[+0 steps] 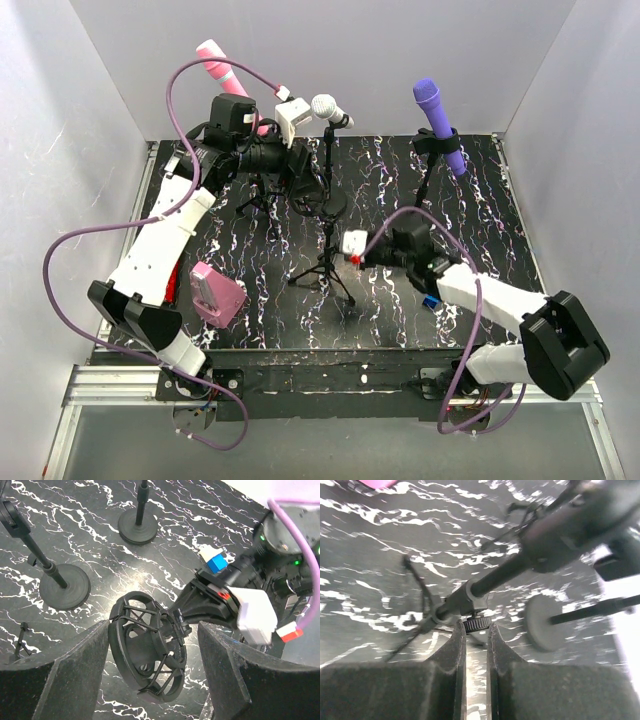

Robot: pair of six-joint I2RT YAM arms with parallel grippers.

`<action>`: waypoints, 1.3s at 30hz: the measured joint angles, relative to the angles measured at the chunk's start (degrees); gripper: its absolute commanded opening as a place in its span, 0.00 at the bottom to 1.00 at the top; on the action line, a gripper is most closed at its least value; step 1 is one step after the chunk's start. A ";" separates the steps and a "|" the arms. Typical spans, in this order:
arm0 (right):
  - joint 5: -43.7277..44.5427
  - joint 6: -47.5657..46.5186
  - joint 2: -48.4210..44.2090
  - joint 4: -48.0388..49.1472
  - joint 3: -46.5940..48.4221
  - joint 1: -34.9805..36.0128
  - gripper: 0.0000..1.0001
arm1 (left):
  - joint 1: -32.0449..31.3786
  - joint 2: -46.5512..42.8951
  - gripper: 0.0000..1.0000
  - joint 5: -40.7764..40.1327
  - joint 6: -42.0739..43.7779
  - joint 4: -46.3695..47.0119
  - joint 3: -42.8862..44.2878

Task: Remove the microphone from the stand

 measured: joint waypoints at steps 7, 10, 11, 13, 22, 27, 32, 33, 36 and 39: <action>10.64 -21.59 2.23 35.06 -16.41 5.14 0.27 | 0.13 0.37 0.70 -1.07 0.63 0.09 0.44; 12.35 -25.29 2.78 37.73 -17.53 5.75 0.43 | 0.24 0.37 0.70 -1.18 0.68 0.09 0.44; 12.79 -25.86 2.45 37.29 -17.57 5.77 0.46 | 0.24 0.37 0.70 -1.16 0.72 0.09 0.44; 13.79 -26.27 0.42 33.55 -17.55 5.64 0.49 | 0.22 0.37 0.70 -1.07 0.76 -0.02 0.55; 12.35 -19.45 -10.05 8.55 -12.94 2.93 0.54 | 0.22 0.37 0.70 -0.96 0.81 -0.20 0.57; 7.50 -8.31 -8.66 -6.56 -3.39 -2.64 0.52 | 0.22 0.37 0.70 -0.96 0.81 -0.17 0.57; -2.99 3.48 1.73 -22.43 15.69 -10.64 0.57 | 0.20 0.37 0.70 -0.94 0.81 -0.15 0.57; -5.25 5.07 3.85 -24.44 18.47 -11.72 0.57 | 0.20 0.37 0.70 -0.94 0.81 -0.15 0.57; -10.99 7.67 7.50 -29.62 21.66 -12.92 0.58 | 0.20 0.37 0.70 -0.94 0.81 -0.15 0.57; -15.04 7.96 9.99 -35.43 22.34 -12.57 0.59 | 0.17 0.37 0.70 -0.96 0.81 -0.11 0.57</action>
